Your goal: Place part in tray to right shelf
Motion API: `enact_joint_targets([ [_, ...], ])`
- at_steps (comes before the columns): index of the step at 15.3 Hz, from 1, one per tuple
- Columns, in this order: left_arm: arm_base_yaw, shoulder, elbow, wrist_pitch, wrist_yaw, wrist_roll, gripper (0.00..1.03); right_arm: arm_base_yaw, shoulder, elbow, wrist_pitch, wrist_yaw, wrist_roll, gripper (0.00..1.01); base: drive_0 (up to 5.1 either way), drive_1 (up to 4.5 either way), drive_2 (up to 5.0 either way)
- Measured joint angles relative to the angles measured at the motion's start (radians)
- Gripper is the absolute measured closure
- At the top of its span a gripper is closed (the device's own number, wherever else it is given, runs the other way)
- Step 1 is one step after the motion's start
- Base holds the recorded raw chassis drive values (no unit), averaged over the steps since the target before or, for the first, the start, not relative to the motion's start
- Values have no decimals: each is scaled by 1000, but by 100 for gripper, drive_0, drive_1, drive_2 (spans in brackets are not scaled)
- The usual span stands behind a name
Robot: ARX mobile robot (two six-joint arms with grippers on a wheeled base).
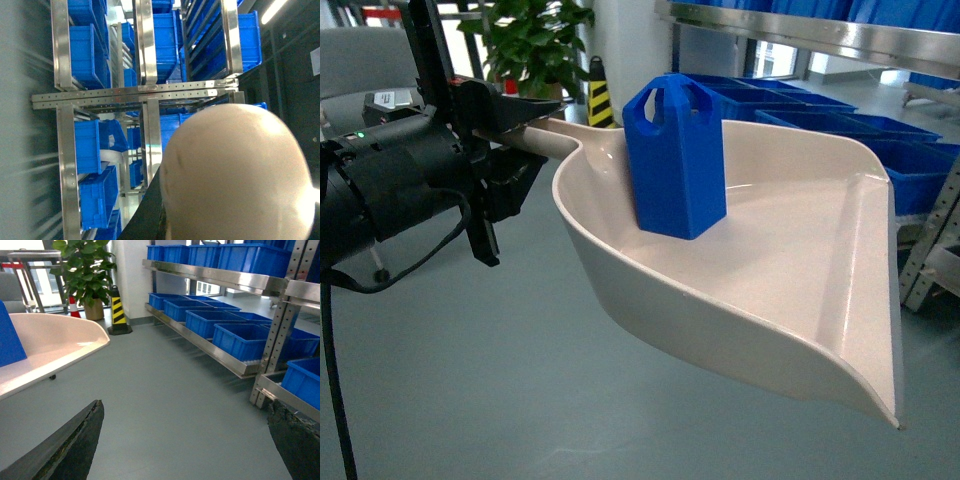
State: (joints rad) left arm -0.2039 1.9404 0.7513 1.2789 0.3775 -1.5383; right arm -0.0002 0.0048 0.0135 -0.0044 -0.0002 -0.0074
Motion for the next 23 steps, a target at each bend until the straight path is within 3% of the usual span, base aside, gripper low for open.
enact_joint_targets([
  [23, -1, 0, 0, 1, 0, 0, 88, 0, 0, 0, 0, 0, 0, 3, -158, -158, -158],
])
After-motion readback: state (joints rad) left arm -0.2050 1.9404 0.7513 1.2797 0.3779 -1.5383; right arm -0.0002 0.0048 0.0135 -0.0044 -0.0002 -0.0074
